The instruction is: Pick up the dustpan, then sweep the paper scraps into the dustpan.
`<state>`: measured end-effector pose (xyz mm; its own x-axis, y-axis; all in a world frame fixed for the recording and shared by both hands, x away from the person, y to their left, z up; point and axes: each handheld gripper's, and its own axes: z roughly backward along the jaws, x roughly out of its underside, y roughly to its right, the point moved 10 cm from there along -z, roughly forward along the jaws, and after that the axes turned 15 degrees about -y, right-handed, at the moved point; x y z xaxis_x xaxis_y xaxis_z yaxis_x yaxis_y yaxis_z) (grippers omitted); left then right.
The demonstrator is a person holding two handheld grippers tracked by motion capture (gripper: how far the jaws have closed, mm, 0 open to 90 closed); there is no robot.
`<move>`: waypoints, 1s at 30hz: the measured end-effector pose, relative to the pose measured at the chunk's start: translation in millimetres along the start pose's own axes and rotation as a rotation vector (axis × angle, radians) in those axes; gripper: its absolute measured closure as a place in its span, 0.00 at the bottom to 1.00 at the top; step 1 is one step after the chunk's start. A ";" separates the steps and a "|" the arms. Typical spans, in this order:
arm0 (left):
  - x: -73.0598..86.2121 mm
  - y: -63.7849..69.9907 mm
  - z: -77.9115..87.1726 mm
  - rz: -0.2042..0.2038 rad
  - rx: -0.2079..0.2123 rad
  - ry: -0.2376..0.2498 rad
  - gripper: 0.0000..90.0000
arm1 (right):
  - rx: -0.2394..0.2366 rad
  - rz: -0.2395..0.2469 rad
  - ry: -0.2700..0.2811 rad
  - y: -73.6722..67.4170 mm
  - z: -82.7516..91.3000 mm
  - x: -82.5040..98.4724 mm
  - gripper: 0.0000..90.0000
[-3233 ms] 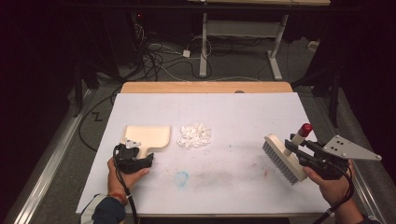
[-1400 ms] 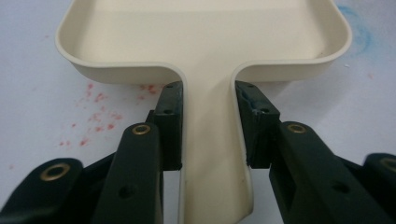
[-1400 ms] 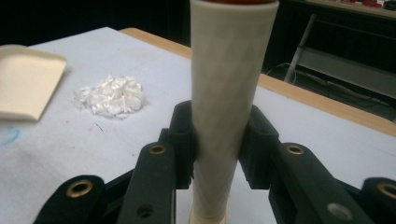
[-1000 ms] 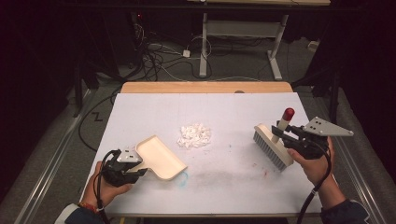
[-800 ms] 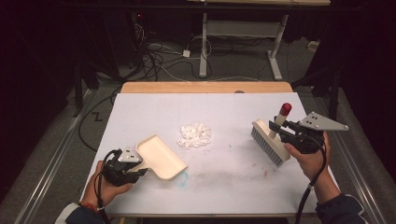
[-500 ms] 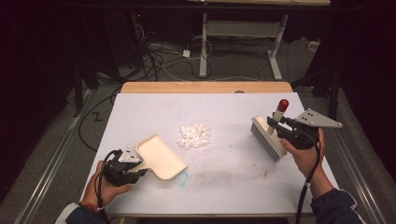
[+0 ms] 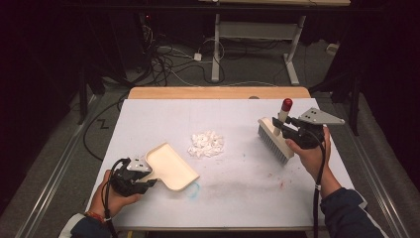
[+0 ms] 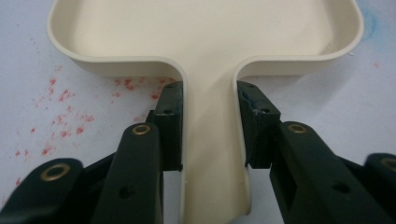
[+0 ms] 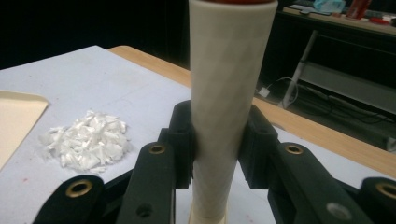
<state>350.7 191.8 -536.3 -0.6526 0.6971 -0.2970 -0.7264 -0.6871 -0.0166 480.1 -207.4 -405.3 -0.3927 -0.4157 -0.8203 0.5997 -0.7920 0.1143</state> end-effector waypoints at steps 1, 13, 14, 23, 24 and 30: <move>0.0 0.0 0.0 0.000 0.000 0.000 0.71 | 0.000 0.000 0.000 0.0 0.0 0.0 0.78; 3.4 -1.4 1.0 0.014 0.004 -0.003 0.71 | 0.004 0.039 -0.021 -12.2 -40.0 -28.3 0.78; 3.4 -1.4 1.0 0.014 0.004 -0.003 0.71 | 0.004 0.039 -0.021 -12.2 -40.0 -28.3 0.78; 2.7 -2.8 0.3 0.022 0.015 -0.010 0.71 | 0.030 0.056 -0.036 -23.0 -75.5 -46.8 0.78; 2.5 -3.0 -0.2 0.020 0.015 -0.012 0.71 | 0.032 0.057 -0.040 -24.2 -78.9 -48.1 0.78; 4.1 -5.3 1.7 0.016 0.028 -0.021 0.71 | 0.046 0.042 -0.043 -30.6 -99.3 -55.5 0.78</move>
<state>351.5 198.6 -535.8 -0.6687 0.6901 -0.2769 -0.7211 -0.6927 0.0151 552.7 -115.7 -419.0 -0.3982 -0.4672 -0.7894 0.5836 -0.7930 0.1749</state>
